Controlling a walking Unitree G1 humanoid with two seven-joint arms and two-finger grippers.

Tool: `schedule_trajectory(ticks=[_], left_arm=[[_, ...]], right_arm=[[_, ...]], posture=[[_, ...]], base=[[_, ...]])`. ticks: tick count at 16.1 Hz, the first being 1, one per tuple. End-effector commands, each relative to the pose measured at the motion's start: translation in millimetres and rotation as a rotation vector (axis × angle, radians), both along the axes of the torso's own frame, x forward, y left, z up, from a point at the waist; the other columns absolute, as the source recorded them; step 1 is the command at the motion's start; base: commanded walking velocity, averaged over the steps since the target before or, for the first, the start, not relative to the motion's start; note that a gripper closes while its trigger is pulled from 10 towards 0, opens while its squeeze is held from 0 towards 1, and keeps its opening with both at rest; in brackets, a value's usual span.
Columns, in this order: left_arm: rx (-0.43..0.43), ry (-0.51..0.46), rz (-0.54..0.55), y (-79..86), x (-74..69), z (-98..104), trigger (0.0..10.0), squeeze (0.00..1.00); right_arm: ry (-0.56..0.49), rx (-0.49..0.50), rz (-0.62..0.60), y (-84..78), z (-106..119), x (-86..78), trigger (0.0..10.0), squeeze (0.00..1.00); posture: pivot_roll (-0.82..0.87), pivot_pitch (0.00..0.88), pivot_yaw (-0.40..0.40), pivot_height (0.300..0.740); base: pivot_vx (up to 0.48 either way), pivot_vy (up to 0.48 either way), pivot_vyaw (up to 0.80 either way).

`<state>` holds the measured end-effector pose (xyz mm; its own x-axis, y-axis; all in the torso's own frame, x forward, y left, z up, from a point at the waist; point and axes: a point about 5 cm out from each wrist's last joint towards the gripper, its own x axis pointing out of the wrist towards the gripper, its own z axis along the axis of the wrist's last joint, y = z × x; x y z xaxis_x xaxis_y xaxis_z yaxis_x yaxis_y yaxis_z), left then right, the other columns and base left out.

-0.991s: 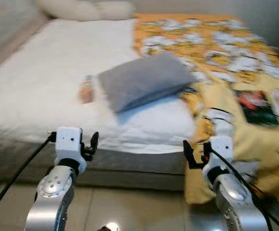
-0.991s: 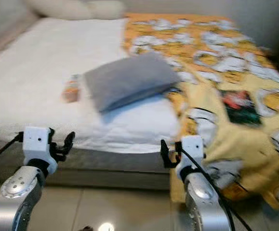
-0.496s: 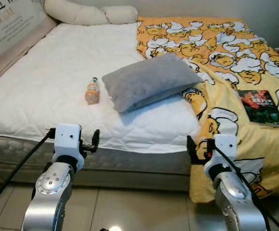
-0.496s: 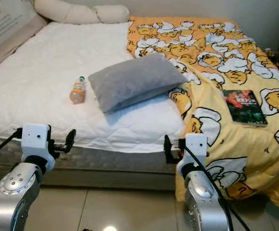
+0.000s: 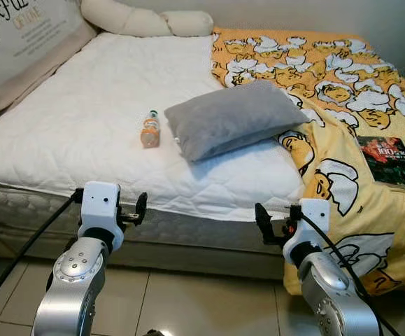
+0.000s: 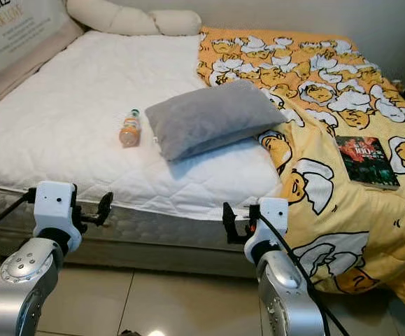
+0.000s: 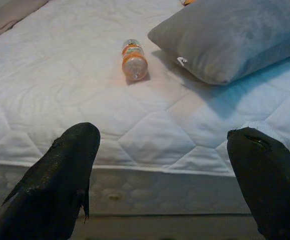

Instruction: Clean up the room

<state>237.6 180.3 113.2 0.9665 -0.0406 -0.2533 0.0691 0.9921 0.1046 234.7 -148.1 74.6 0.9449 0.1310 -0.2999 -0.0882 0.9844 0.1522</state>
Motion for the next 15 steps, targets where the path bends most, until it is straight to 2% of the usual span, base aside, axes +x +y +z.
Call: schedule_trajectory(ticks=[1, 2, 8, 15], left_arm=[[0.008, 0.002, 0.002, 0.7, -0.5, 1.1, 10.0, 1.0], [0.016, 0.004, -0.005, 0.6, -0.7, 1.0, 10.0, 1.0], [0.018, 0.008, -0.014, 0.1, -2.6, 0.2, 10.0, 1.0], [0.027, 0.013, -0.008, 3.6, -5.8, -0.4, 10.0, 1.0]], right_arm=[[-0.014, -0.028, 0.003, -1.2, 4.1, 0.3, 10.0, 0.0], [-0.004, -0.052, -0.005, -3.2, 2.7, 0.4, 10.0, 0.0], [0.039, -0.006, -0.029, -5.2, -2.2, -4.0, 10.0, 0.0], [0.025, -0.004, -0.023, -2.9, -0.6, -3.0, 10.0, 0.0]], posture=[[-0.07, 0.0, 0.019, 0.74], [-0.08, 0.0, 0.019, 0.74], [-0.08, 0.0, 0.019, 0.74], [-0.06, 0.0, 0.015, 0.74]], base=[[0.0, 0.304, 0.0], [0.0, 0.3, 0.0], [0.0, 0.302, 0.0], [0.0, 0.302, 0.0]])
